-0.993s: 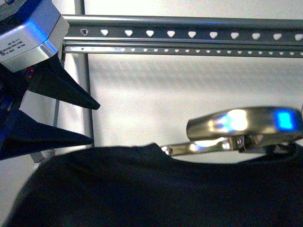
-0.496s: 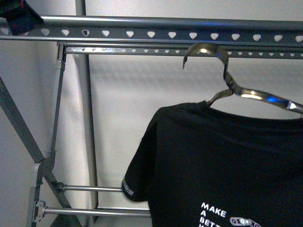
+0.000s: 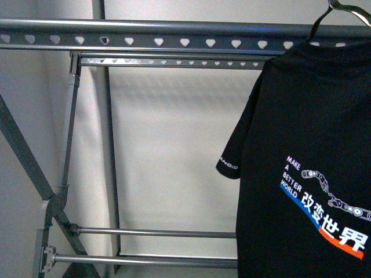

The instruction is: Hang clothes on hanger

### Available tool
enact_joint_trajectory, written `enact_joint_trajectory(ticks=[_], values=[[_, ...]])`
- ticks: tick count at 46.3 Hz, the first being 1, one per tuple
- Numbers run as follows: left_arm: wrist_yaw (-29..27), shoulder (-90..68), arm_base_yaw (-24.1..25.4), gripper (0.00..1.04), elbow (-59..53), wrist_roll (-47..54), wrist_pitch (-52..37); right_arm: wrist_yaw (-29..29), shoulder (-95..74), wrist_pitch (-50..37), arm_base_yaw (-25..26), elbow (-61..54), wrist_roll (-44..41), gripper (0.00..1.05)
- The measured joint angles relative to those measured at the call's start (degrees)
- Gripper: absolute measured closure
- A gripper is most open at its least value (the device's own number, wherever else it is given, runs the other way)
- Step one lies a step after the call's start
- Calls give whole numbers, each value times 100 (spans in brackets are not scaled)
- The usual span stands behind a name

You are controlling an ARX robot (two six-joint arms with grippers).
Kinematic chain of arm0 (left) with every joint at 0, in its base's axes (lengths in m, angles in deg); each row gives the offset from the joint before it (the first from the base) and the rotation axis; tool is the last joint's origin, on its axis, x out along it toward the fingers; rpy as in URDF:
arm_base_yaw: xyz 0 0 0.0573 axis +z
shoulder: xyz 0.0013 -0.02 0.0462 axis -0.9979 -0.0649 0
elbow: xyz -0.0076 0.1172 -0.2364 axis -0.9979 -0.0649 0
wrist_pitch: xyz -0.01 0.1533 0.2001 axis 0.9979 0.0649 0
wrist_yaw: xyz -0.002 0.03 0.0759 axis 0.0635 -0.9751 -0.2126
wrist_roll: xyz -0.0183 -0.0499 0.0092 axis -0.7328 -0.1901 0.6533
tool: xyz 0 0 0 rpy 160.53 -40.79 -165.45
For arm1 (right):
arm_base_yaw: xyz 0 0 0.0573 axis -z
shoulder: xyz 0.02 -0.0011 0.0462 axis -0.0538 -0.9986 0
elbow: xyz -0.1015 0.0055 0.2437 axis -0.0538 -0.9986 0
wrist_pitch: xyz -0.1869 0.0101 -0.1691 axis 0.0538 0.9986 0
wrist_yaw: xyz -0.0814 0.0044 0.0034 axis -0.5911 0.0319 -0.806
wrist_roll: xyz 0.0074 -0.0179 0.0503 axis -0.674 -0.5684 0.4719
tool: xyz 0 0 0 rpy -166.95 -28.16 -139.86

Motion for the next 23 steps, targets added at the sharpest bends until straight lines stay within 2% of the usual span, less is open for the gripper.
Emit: enact_joint_trajectory(ticks=[3, 10, 23], values=[[7, 299, -2, 102, -450, 17, -144, -190, -278, 48, -131, 293, 358, 102], [9, 841, -2, 101, -1145, 55, -284, -645, -809, 96, -380, 739, 951, 102], [9, 1628, -2, 101, -1825, 55, -214, -1123, -1423, -81, -621, 1362, 1773, 102]])
